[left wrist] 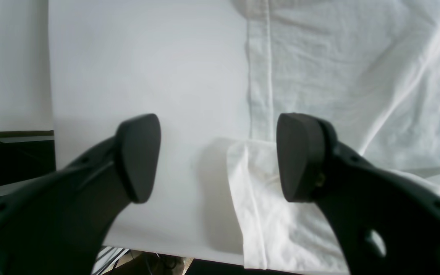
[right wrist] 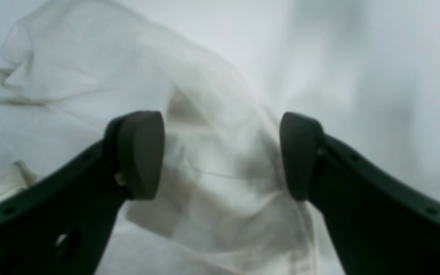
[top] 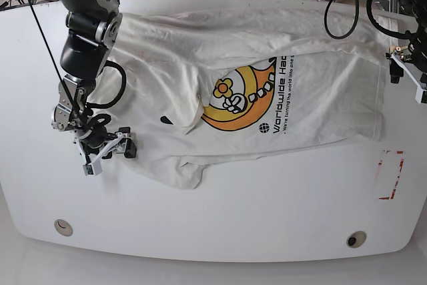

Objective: Fold the T-shirt properly
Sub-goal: 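Move the right gripper down along the shirt side to the hem, then lower the left gripper to the hem and grasp both hem corners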

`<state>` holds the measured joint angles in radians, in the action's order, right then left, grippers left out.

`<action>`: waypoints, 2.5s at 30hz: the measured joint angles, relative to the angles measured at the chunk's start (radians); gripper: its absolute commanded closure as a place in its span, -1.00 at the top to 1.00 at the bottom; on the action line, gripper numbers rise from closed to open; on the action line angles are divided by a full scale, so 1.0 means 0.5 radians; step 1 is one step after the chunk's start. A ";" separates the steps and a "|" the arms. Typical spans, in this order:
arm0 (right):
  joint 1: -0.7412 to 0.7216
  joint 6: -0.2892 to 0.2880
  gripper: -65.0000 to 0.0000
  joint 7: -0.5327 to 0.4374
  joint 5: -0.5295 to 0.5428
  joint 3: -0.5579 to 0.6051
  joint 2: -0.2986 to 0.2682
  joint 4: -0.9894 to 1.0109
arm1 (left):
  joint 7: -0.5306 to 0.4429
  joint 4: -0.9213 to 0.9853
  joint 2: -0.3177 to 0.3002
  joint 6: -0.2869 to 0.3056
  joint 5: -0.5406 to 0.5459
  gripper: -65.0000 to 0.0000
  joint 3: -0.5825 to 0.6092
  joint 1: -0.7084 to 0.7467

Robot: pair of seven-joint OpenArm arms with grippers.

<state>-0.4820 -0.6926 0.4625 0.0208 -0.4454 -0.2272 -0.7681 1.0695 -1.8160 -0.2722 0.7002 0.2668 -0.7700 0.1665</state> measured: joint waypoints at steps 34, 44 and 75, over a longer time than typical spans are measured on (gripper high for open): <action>-0.009 0.000 -0.99 -0.228 0.004 0.013 0.002 0.186 | -0.009 0.629 -0.042 -0.151 -0.018 0.87 0.039 -0.706; -0.007 0.000 -0.99 -0.229 0.010 0.013 0.000 0.186 | -0.220 1.122 -0.043 -0.480 -0.018 0.98 0.340 -0.925; 0.002 0.000 -0.99 -0.235 0.018 0.013 0.001 0.185 | -0.852 1.942 -0.134 -0.683 0.002 0.23 0.791 -1.129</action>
<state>-0.4808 -0.6926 0.3450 0.0296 -0.4389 -0.2268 -0.6758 0.6434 -0.8448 -0.3393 0.3588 0.2680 -0.3744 -0.3981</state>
